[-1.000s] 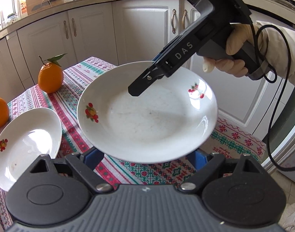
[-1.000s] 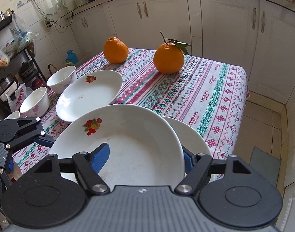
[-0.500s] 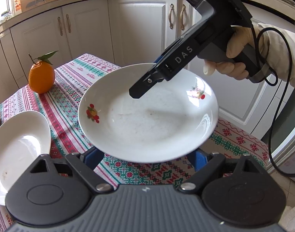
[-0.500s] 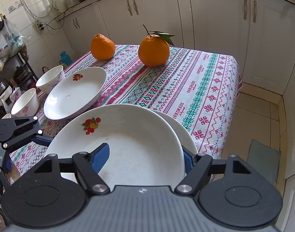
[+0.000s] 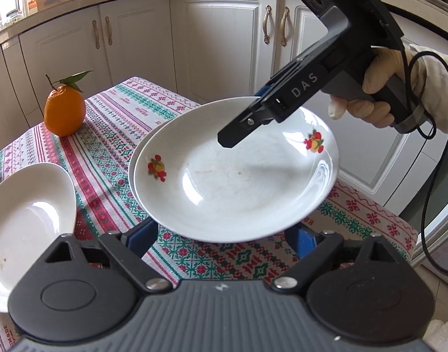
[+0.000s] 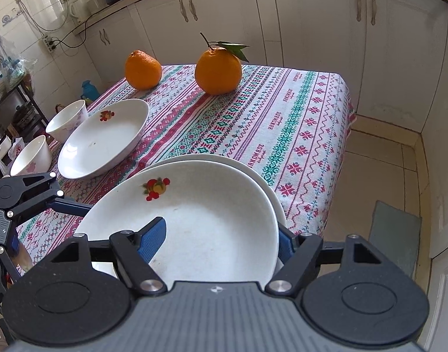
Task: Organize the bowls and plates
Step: 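Lower the plate onto the stained plate and open the right tool, then withdraw the right tool from the stacked plates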
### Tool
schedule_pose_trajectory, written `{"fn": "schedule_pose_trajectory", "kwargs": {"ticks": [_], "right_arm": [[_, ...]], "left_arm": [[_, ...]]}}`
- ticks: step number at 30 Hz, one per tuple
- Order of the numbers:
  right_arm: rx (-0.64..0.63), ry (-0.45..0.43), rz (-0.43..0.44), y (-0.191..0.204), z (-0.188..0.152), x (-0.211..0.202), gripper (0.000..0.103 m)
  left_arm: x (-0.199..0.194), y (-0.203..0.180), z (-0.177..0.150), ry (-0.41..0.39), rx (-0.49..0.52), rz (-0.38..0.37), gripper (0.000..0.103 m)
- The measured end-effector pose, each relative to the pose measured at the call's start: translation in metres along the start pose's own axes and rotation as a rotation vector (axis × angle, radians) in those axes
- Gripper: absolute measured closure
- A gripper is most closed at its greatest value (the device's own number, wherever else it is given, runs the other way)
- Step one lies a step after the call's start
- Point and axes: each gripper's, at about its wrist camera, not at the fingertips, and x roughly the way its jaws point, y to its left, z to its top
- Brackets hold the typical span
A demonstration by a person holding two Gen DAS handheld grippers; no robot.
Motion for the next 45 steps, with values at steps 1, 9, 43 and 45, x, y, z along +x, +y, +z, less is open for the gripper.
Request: {"fn": "schedule_pose_trajectory", "kwargs": {"ticks": [1, 9, 43, 45], "right_arm": [[0.000, 0.000, -0.004, 0.001, 0.000, -0.001, 0.022], [0.014, 0.000, -0.031, 0.003, -0.006, -0.012, 0.021], [-0.048, -0.020, -0.133, 0.065, -0.024, -0.034, 0.000], [-0.070, -0.026, -0.126, 0.075, -0.023, -0.034, 0.000]], "left_arm": [[0.000, 0.000, 0.000, 0.000, -0.002, -0.001, 0.010], [0.000, 0.001, -0.002, -0.012, -0.018, -0.007, 0.009], [-0.050, 0.005, -0.019, -0.135, -0.135, 0.128, 0.006], [-0.055, 0.010, -0.024, -0.143, -0.177, 0.187, 0.005]]}}
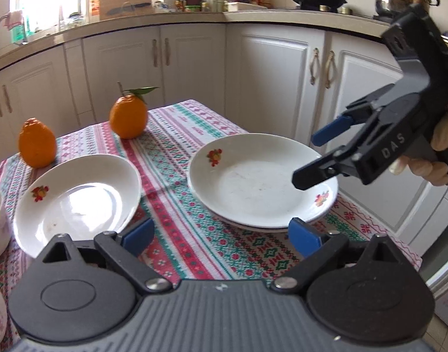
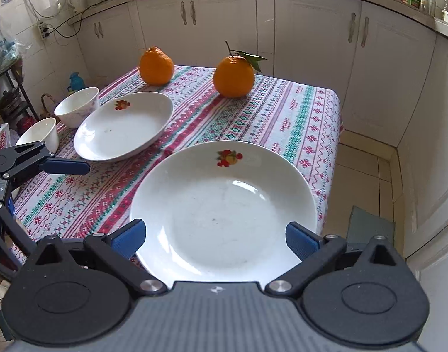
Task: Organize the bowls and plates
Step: 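Withdraw the right tool from the stacked plates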
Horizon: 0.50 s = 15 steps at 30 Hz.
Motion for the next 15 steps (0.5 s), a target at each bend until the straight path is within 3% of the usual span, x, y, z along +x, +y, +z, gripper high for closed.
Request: {"fn": "schedule_pose_trajectory", "kwargs": {"ticks": [9, 15], "right_arm": [[-0.073, -0.017, 0.051, 0.034, 0.013, 0.009, 0.000], [-0.104, -0.010, 0.071, 0.044, 0.024, 0.017, 0.000]], "left_arm": [[0.010, 0.050, -0.023, 0.082, -0.183, 0.291, 0.005], [0.023, 0.071, -0.034, 0.121, -0.223, 0.357, 0.005]]}}
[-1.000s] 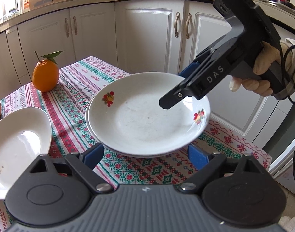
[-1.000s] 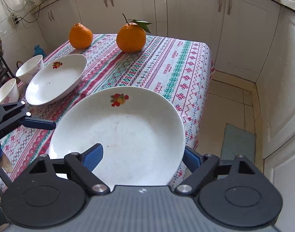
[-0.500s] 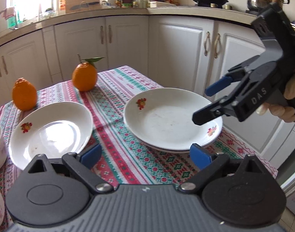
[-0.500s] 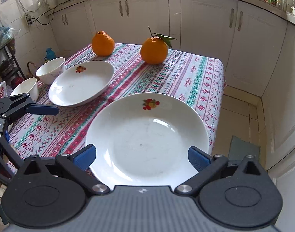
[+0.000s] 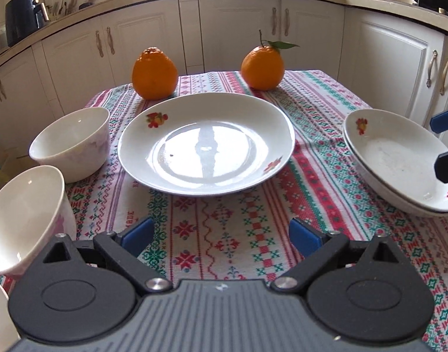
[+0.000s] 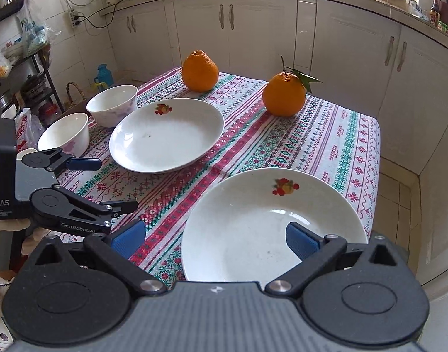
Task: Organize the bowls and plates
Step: 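Withdraw the right tool from the stacked plates, then move the right tool to the remaining white plate's rim and close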
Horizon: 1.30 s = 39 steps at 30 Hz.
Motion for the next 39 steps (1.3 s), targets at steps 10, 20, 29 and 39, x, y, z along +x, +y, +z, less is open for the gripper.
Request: {"fn": "schedule_pose_trajectory", "kwargs": {"ticks": [10, 20, 29, 39], "right_arm": [[-0.073, 0.021, 0.047, 0.007, 0.035, 0.019, 0.000], [-0.176, 0.062, 0.104, 0.015, 0.075, 0.055, 0.000], [-0.214, 0.125, 0.170, 0.009, 0.107, 0.100, 0.000], [-0.240, 0.153, 0.223, 0.001, 0.146, 0.151, 0.000]], "left_arm": [[0.018, 0.006, 0.005, 0.012, -0.045, -0.026, 0.000], [0.025, 0.008, 0.009, -0.012, -0.053, -0.020, 0.000], [0.027, 0.008, 0.010, -0.027, -0.050, -0.033, 0.001], [0.024, 0.009, 0.011, -0.034, -0.035, -0.058, 0.009]]}}
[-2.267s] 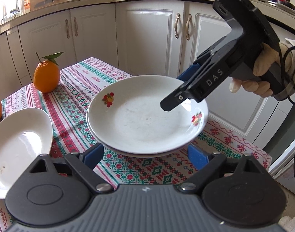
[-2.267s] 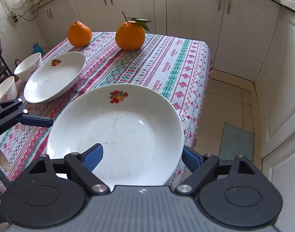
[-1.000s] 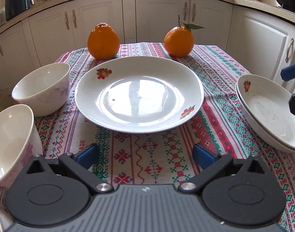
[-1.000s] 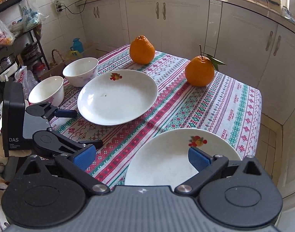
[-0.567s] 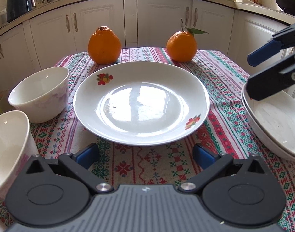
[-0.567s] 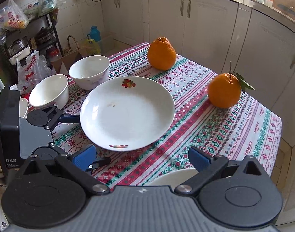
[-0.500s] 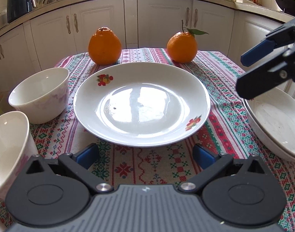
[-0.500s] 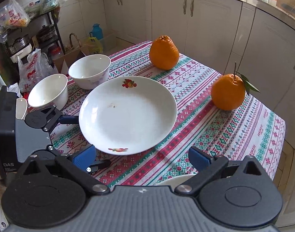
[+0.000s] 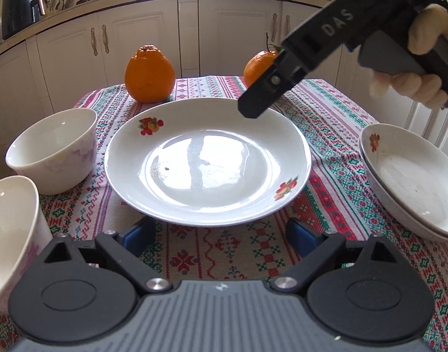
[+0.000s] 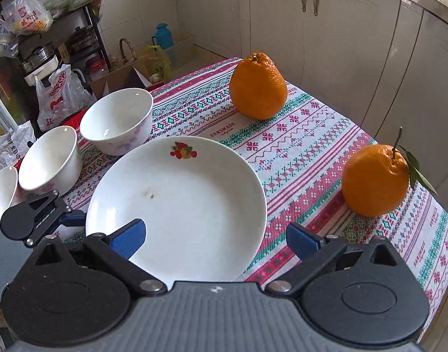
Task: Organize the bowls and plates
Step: 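Move the right tool to the remaining white plate's rim and close, then lift the white plate with the right tool toward the plate stack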
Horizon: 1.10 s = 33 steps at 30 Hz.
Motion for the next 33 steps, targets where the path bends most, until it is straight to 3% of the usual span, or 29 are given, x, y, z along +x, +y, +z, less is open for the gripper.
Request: {"fn": "schedule_pose_trajectory", "kwargs": {"ticks": [11, 19, 33], "right_arm": [[-0.031, 0.030, 0.080, -0.022, 0.040, 0.046, 0.018], [0.006, 0.049, 0.147, -0.040, 0.046, 0.075, 0.028], [0.012, 0.048, 0.250, -0.044, 0.046, 0.079, 0.035]], "left_arm": [[-0.001, 0.003, 0.001, -0.004, -0.001, -0.010, 0.014], [0.000, 0.006, 0.003, -0.006, -0.006, -0.002, 0.014], [0.001, 0.007, 0.006, -0.012, -0.001, 0.009, 0.014]]}}
